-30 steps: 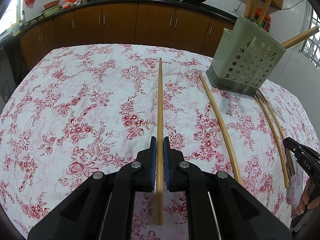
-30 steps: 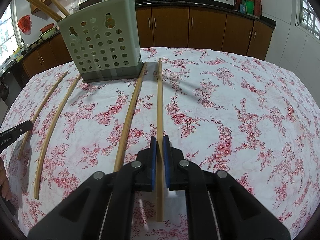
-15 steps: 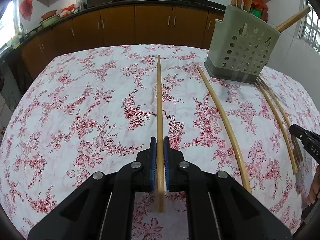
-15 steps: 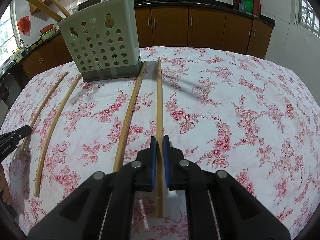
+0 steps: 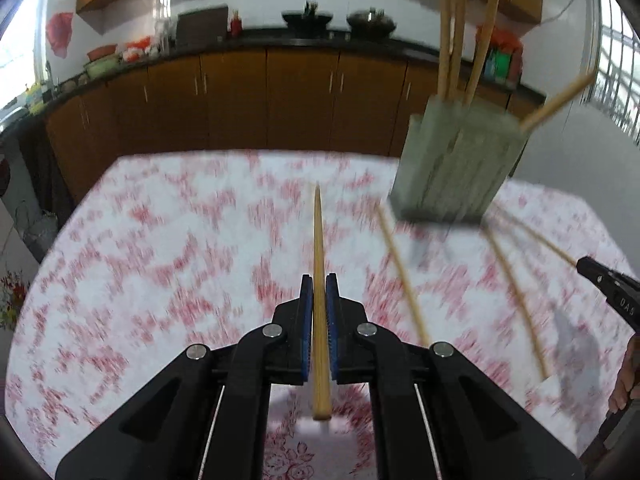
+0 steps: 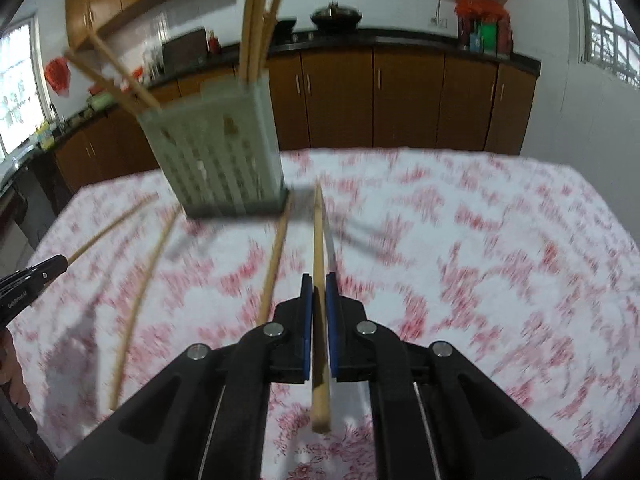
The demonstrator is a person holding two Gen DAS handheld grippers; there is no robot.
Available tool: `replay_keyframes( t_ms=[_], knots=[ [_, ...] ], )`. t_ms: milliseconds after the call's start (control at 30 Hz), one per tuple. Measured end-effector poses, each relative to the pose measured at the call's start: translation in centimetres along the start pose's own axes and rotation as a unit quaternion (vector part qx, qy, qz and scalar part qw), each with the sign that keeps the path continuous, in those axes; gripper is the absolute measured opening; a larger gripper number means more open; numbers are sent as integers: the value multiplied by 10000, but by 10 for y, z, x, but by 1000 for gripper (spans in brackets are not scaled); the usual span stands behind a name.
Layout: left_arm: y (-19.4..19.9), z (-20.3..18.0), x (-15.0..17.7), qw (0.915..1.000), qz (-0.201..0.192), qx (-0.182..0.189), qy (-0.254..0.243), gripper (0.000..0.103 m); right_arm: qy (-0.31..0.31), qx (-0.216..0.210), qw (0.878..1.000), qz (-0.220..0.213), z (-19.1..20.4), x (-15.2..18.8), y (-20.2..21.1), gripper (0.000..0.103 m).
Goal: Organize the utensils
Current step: 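Lift both held chopsticks upright over the green holder with both tools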
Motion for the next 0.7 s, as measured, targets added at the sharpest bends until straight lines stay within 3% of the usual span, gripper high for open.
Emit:
replay_keyframes(
  t_ms=[200, 700],
  knots=[
    [31, -5, -36, 9981, -593, 154, 77, 7, -160, -51, 9986, -492, -11, -28, 28, 8],
    [75, -14, -78, 9929, -1083, 484, 87, 7, -332, -231, 9910, -1274, -24, -82, 79, 8]
  ],
)
Point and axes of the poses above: each gripper's, at about its wrist camera, not at the fingertips, and y roughly against the way its jaws point, z to its left, x to its underside, the point moved 1 cm from there along -y, roughly the way its jaws point, and after that the axes turned 11 degrees about y, right-handed, at the moved point
